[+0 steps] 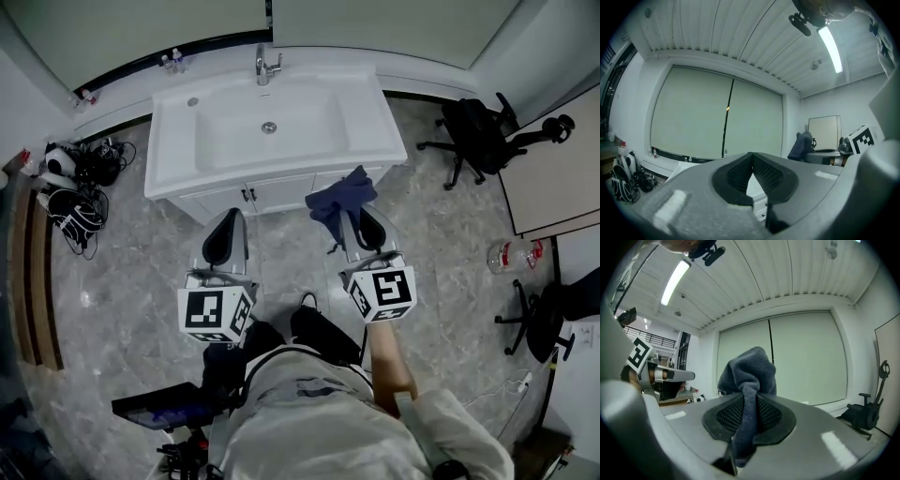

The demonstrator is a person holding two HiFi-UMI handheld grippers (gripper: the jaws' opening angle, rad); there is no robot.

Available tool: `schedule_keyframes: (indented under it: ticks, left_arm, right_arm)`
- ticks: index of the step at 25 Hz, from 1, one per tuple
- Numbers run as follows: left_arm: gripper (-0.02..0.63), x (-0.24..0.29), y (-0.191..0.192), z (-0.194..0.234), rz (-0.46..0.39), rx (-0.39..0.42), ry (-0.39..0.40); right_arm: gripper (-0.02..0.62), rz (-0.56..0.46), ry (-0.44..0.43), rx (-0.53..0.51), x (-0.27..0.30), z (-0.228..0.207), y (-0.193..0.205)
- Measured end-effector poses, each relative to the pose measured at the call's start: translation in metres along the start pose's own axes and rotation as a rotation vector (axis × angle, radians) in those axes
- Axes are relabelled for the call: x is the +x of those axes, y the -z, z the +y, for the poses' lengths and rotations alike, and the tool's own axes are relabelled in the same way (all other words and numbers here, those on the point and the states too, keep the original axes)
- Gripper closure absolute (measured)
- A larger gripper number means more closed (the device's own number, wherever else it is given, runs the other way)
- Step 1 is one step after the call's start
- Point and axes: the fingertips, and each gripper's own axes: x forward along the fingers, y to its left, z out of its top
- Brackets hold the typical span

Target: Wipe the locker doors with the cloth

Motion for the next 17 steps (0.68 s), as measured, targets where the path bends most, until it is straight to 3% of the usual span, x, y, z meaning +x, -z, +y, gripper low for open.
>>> schedule_keyframes:
  ticks: [17]
  left_arm:
    - [0.604, 0.019, -0.007, -0.022, -0.007, 0.014, 0.024]
  right_arm:
    - [0.535, -0.022, -0.008, 0.018, 0.000, -0.018, -0.003]
